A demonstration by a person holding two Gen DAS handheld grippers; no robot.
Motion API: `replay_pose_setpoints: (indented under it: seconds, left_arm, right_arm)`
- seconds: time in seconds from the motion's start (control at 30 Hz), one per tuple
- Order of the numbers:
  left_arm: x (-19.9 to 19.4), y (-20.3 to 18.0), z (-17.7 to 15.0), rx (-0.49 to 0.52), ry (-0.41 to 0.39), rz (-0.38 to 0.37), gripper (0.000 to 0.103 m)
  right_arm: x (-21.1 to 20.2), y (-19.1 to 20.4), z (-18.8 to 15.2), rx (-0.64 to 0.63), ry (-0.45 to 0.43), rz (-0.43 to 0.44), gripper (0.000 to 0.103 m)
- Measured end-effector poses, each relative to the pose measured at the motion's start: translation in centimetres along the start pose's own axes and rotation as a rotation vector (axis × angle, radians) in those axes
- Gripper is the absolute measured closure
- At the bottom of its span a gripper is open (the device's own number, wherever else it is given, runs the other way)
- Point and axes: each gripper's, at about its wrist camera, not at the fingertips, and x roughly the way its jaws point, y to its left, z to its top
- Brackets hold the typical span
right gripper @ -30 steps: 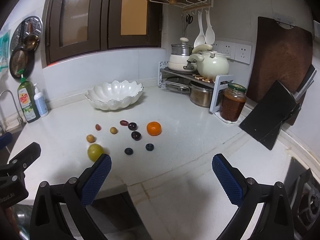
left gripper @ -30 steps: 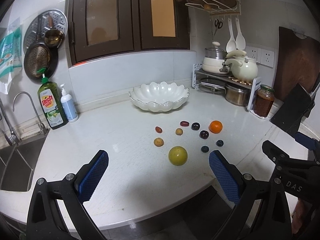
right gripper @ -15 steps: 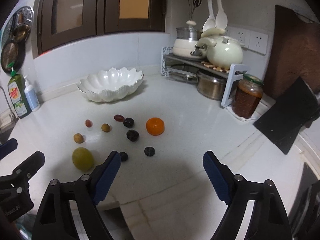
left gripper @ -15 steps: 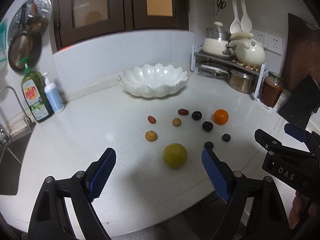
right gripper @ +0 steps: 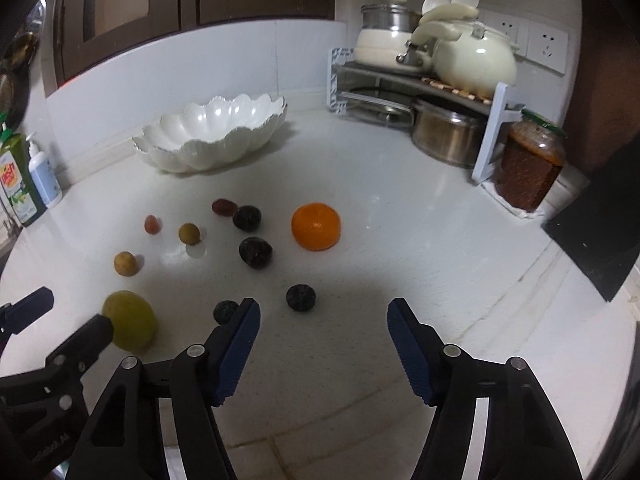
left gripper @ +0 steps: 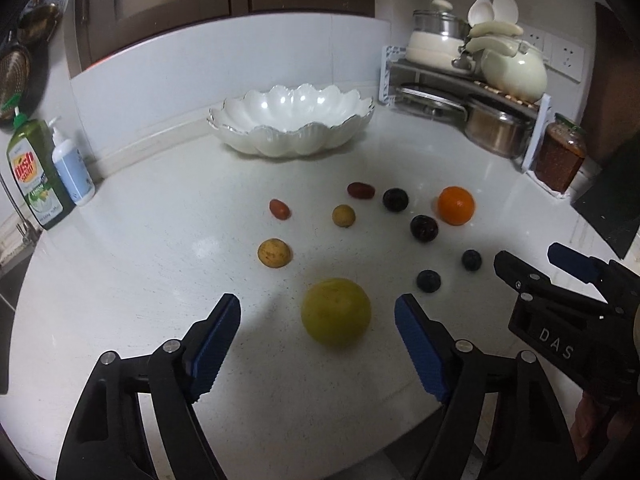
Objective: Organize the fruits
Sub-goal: 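Grasp the large yellow-green fruit with the left tool while the right tool grasps a dark plum, then carry the yellow-green fruit with the left tool while the right tool carries the plum to the bowl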
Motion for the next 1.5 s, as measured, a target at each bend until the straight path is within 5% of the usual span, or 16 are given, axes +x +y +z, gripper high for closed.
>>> replay_pose_setpoints:
  seconds: [0.43, 1.03, 1.5]
  left_arm:
    - [2.7, -0.2, -0.2, 0.008, 0.057, -0.018, 0.029]
    - [3.9, -0.2, -0.2, 0.014, 0.093, -0.091, 0.055]
    - [3.3, 0.7, 0.9, 0.019, 0.074, -0.130, 0.055]
  right_arm:
    - [4.3, 0.5, 0.2, -0.012, 0.070, 0.004, 0.053]
    - [6.3, 1.2, 0.4, -0.005, 0.106, 0.050, 0.079]
    - [4.5, 1.5, 0.7, 0.018, 0.102, 0.051, 0.079]
